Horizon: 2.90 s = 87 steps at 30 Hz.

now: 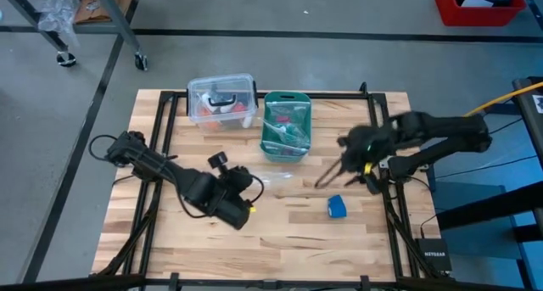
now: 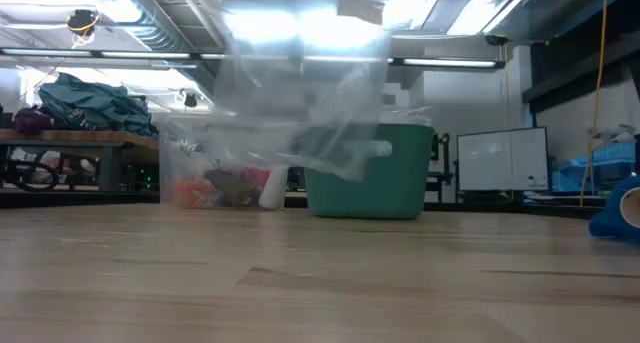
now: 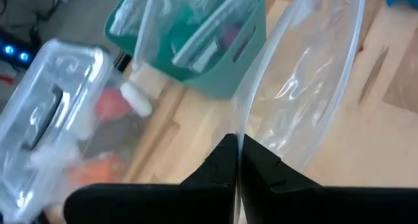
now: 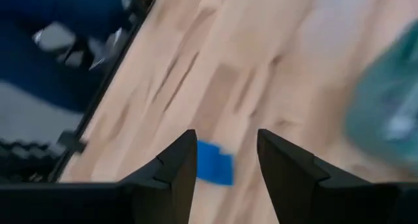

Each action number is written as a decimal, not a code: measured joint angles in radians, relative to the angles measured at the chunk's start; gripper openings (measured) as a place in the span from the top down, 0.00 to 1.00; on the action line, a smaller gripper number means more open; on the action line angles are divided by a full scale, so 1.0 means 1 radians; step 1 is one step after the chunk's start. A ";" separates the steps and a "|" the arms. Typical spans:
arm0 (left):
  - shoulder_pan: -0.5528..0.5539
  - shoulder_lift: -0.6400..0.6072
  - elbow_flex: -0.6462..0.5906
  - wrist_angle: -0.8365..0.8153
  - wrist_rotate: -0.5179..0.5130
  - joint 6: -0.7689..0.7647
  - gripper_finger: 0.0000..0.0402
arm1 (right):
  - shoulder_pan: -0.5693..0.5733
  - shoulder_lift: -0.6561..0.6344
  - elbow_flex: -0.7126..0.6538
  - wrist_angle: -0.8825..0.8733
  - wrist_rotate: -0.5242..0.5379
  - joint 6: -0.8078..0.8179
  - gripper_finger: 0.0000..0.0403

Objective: Roll bandage
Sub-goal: Put the blue bandage into the transparent zip bag

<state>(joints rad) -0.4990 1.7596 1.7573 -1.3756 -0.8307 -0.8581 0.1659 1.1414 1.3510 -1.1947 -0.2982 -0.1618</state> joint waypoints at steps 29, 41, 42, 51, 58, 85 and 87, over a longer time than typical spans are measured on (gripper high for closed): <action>-0.076 0.000 0.000 -0.072 -0.065 -0.161 1.00 | 0.452 0.006 -0.753 0.512 0.197 0.609 0.59; -0.076 0.000 0.000 -0.072 -0.065 -0.161 1.00 | 0.452 0.006 -0.895 0.833 0.214 0.782 0.59; -0.076 0.000 0.000 -0.072 -0.065 -0.161 1.00 | 0.452 0.006 -0.896 0.836 0.219 0.791 0.59; -0.076 0.000 0.000 -0.071 -0.065 -0.161 1.00 | 0.450 0.006 -0.897 0.950 0.356 0.847 0.59; -0.076 0.000 0.000 -0.071 -0.065 -0.160 1.00 | 0.449 0.006 -0.897 0.995 0.463 0.846 0.59; -0.076 0.000 0.000 -0.071 -0.064 -0.160 1.00 | 0.449 0.006 -0.897 0.992 0.459 0.868 0.96; -0.076 0.000 0.000 -0.071 -0.064 -0.160 1.00 | 0.449 0.006 -0.897 0.996 0.492 0.863 0.97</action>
<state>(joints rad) -0.5751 1.7599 1.7573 -1.4464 -0.8951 -1.0183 0.6151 1.1477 0.4541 -0.1983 0.1942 0.7016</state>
